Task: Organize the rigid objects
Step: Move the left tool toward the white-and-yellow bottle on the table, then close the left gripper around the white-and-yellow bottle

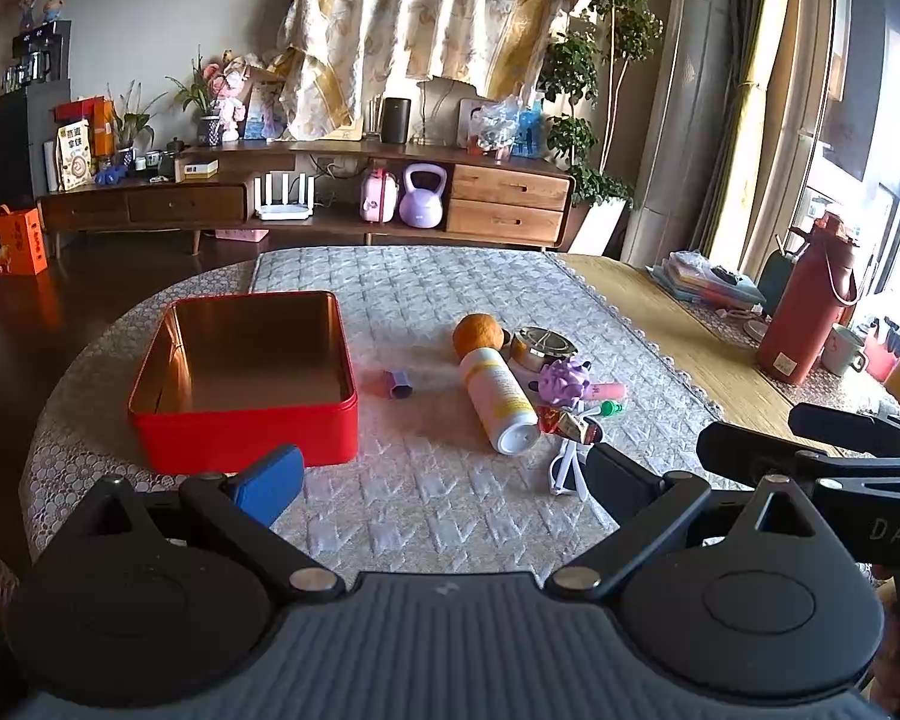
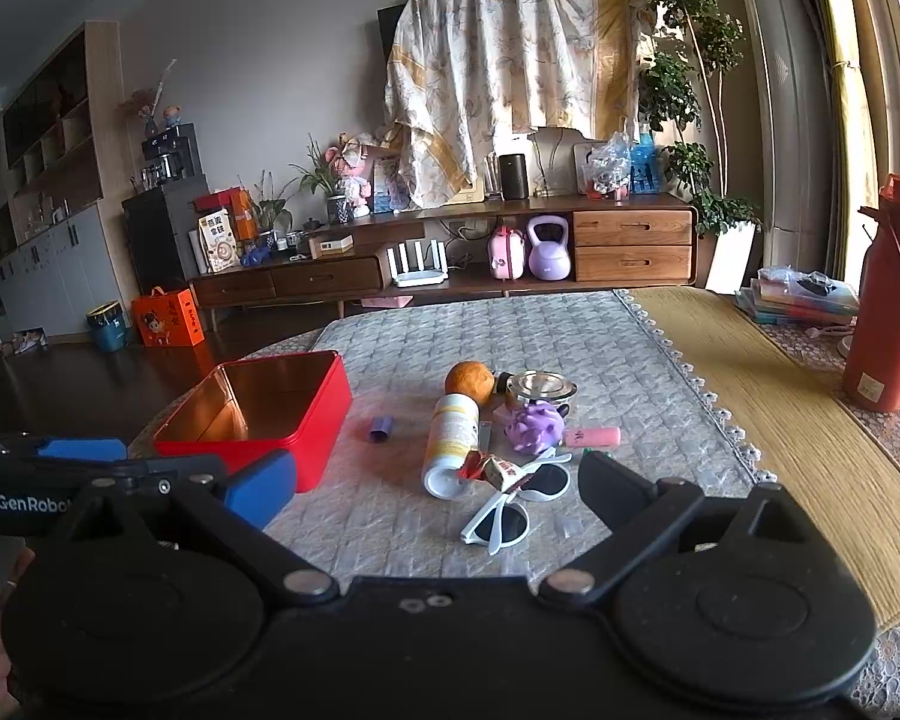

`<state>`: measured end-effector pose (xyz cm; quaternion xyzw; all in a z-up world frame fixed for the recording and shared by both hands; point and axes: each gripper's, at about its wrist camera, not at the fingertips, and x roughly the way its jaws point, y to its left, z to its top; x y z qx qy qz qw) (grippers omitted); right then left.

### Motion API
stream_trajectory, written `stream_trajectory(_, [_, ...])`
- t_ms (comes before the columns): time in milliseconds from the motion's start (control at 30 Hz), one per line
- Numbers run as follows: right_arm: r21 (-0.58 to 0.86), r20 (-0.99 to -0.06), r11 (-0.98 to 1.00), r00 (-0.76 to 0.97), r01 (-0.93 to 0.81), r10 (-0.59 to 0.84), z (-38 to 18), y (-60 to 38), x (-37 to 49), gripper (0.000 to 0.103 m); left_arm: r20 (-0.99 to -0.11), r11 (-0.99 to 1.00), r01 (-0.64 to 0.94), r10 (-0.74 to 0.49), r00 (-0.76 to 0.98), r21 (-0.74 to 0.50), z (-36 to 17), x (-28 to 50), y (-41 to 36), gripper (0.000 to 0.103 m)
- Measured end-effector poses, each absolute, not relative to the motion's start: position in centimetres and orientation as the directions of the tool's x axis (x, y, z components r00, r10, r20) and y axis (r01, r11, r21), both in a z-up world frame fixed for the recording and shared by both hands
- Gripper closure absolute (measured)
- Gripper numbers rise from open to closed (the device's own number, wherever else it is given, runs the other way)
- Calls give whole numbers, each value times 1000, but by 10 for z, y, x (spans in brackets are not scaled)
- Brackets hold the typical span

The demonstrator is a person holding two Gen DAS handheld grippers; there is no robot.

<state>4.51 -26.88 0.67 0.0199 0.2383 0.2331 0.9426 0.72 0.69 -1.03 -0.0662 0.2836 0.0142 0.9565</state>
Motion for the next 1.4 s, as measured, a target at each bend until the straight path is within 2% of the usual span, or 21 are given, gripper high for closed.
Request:
stream_trajectory(800, [145,-475,883,751,-447,458,-2,-269,56,4,-570,991,-61,-19,821,-122,-19,15,8,2])
stream_trajectory(1133, [50,-537,863,715,-502,447,-27,-270,91,4,-607,992,-33,-45,794,-118,-27,61,8,2])
stream_trajectory(1400, [28,-579,836,673,-548,460,-44,-263,132,13,-642,991,-20,-69,764,-130,-38,128,-1,2])
